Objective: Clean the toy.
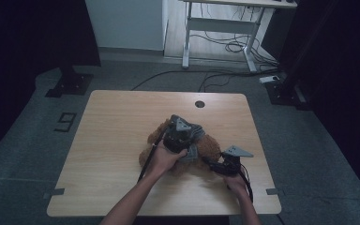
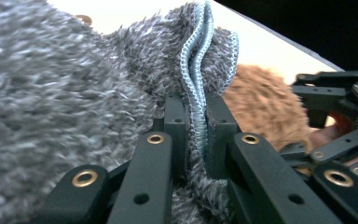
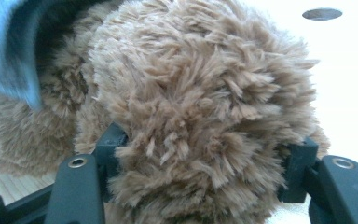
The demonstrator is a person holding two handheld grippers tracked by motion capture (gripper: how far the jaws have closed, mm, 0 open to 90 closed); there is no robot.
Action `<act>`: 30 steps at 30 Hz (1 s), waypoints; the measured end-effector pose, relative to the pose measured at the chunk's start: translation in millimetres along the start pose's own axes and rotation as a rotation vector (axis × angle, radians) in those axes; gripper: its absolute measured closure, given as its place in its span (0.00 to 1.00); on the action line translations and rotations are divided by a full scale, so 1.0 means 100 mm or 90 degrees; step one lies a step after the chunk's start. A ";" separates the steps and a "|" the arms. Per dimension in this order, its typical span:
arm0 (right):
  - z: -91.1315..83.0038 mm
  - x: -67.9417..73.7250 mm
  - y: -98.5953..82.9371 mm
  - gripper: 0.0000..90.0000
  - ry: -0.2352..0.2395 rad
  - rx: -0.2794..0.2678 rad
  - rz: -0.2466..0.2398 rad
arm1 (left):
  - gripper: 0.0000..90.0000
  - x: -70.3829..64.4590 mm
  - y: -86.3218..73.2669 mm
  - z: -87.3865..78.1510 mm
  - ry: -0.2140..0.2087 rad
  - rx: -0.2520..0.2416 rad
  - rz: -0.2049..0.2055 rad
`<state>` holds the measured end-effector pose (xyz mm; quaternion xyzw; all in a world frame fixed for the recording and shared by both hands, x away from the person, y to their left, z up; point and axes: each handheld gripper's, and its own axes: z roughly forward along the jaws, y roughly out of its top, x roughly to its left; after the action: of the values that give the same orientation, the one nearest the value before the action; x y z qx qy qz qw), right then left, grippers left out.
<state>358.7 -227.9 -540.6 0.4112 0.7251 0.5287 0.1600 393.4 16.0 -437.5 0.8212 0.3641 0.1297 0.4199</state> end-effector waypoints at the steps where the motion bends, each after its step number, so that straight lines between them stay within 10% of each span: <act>1: 0.00 0.00 0.00 0.40 0.000 -0.001 0.001 | 0.91 0.11 -0.01 -0.08 0.007 -0.007 -0.015; 19: 0.00 0.00 -0.01 0.38 -0.001 -0.003 0.016 | 0.91 0.68 -0.38 -0.52 0.096 -0.020 -0.069; 30: -0.02 -0.03 0.01 0.27 -0.003 0.028 0.051 | 0.90 0.84 -0.77 -0.37 0.041 -0.002 -0.144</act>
<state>359.2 -231.2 -539.7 0.4449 0.7188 0.5178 0.1315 395.7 127.3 -482.8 0.7695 0.4678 0.1085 0.4210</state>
